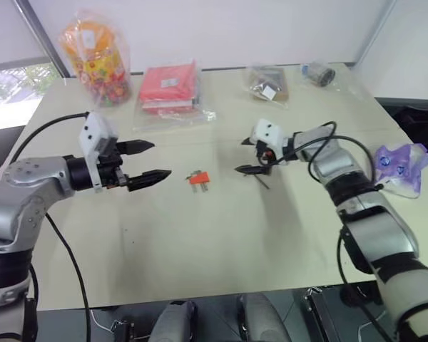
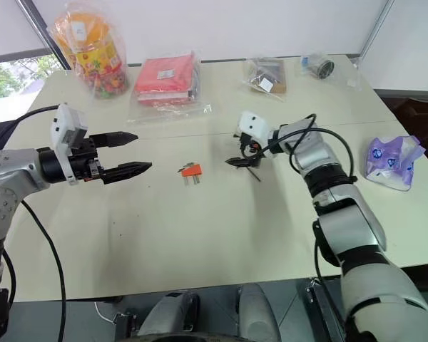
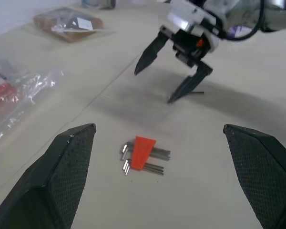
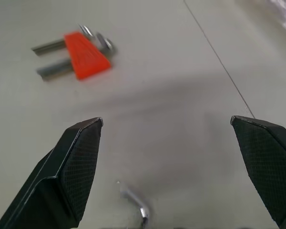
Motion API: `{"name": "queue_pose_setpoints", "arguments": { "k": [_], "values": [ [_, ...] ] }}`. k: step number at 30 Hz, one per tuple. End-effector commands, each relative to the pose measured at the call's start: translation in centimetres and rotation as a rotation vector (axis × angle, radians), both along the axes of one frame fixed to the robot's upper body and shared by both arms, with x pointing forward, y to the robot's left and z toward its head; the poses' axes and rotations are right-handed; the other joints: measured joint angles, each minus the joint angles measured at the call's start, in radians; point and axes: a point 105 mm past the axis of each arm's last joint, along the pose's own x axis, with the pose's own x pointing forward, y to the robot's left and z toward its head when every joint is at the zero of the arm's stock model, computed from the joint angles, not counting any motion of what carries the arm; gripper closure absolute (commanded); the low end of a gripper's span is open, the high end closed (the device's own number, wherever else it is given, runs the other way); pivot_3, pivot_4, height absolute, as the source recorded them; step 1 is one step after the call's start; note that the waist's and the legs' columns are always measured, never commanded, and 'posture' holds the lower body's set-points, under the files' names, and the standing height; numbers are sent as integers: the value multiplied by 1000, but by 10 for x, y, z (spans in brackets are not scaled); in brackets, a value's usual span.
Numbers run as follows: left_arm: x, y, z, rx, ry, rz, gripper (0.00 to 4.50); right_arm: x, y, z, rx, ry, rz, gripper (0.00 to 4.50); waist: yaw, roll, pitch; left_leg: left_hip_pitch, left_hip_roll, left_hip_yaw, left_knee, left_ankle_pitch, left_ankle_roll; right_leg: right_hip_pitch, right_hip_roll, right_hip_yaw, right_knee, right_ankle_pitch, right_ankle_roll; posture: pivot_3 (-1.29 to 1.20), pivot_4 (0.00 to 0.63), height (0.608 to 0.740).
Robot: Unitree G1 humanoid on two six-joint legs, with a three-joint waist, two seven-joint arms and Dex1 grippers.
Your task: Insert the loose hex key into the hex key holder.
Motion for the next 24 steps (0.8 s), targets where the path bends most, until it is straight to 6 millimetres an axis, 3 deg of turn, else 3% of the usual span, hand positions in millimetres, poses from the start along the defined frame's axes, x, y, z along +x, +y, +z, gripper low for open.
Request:
{"name": "queue_pose_setpoints", "arguments": {
  "k": [1,11,24],
  "values": [
    [-5,3,14,2,-53,17,0,0,11,8,-32,-54,75,36,1,0,0,0,0,-1,0,0,0,0,0,0,0,0,0,0,150,740],
    [-9,7,16,4,-58,48,0,1,30,-16,-118,-121,111,36,-3,0,0,0,-1,-1,0,0,-1,0,0,0,0,0,0,0,150,740],
    [-12,9,14,15,-53,60,0,-8,54,-31,-32,-61,124,36,-3,0,0,0,-1,-2,0,1,-1,0,0,0,1,0,0,0,150,740]
  ]
}}
